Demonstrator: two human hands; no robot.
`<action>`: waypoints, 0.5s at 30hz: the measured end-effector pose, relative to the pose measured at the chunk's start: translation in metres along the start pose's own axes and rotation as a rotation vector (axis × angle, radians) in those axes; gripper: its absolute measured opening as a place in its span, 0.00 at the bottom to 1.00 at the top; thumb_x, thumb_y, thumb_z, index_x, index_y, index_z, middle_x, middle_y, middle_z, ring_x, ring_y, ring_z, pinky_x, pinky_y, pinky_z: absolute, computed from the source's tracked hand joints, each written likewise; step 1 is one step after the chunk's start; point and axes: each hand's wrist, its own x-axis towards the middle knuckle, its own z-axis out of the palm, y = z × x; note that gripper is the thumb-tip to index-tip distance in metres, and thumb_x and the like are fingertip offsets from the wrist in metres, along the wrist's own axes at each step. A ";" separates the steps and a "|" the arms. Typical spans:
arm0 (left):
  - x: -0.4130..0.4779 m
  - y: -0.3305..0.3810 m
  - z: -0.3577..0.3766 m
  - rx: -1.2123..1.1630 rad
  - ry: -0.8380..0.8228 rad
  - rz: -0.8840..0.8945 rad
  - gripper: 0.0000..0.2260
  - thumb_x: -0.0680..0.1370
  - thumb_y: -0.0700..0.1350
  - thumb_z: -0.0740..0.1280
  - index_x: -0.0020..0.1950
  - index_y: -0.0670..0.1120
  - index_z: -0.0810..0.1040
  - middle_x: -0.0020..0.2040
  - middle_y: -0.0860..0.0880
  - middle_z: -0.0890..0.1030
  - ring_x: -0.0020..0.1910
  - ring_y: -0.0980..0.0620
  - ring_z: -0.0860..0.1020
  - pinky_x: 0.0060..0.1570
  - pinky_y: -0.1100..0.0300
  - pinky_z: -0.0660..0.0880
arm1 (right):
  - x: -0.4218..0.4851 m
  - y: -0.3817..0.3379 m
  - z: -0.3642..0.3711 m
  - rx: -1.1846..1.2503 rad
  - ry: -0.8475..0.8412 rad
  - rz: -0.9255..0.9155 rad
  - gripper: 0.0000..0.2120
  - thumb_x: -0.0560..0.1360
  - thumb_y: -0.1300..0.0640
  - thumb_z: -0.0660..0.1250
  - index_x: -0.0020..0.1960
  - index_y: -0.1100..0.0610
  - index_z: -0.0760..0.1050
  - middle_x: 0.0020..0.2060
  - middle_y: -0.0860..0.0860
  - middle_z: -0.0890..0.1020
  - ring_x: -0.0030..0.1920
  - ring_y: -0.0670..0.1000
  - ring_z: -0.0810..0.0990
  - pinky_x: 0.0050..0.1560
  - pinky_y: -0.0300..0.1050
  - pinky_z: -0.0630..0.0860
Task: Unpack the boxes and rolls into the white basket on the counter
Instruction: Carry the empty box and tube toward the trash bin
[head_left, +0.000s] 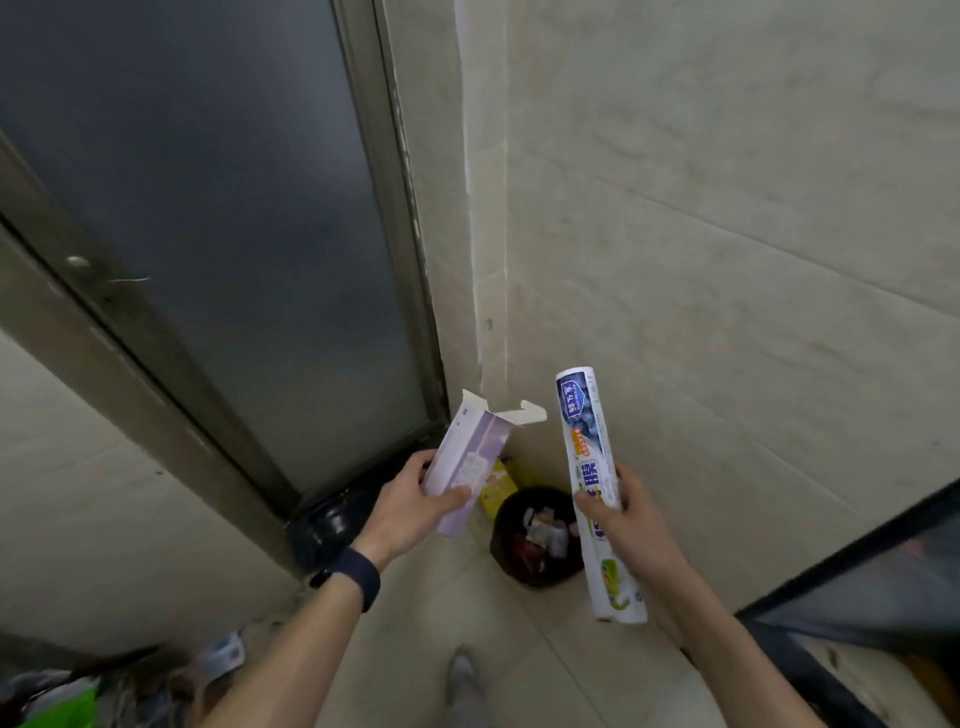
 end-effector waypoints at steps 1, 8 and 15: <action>0.018 -0.002 0.002 0.002 -0.024 -0.007 0.28 0.73 0.55 0.75 0.70 0.53 0.69 0.59 0.55 0.78 0.51 0.60 0.78 0.43 0.66 0.75 | 0.014 0.002 -0.002 -0.015 0.014 0.018 0.21 0.76 0.56 0.72 0.67 0.51 0.71 0.54 0.50 0.84 0.47 0.50 0.86 0.44 0.46 0.82; 0.124 -0.025 0.016 0.051 -0.217 -0.154 0.27 0.76 0.52 0.72 0.73 0.49 0.66 0.57 0.53 0.76 0.51 0.54 0.77 0.41 0.66 0.74 | 0.092 0.017 -0.004 -0.072 0.078 0.191 0.25 0.74 0.55 0.74 0.67 0.53 0.69 0.46 0.52 0.82 0.31 0.43 0.81 0.34 0.41 0.78; 0.187 -0.051 0.039 0.055 -0.346 -0.298 0.25 0.74 0.54 0.73 0.68 0.50 0.69 0.61 0.48 0.79 0.55 0.48 0.79 0.57 0.49 0.78 | 0.132 0.039 0.011 -0.278 -0.024 0.296 0.29 0.73 0.65 0.68 0.72 0.53 0.68 0.63 0.51 0.79 0.57 0.50 0.77 0.49 0.41 0.70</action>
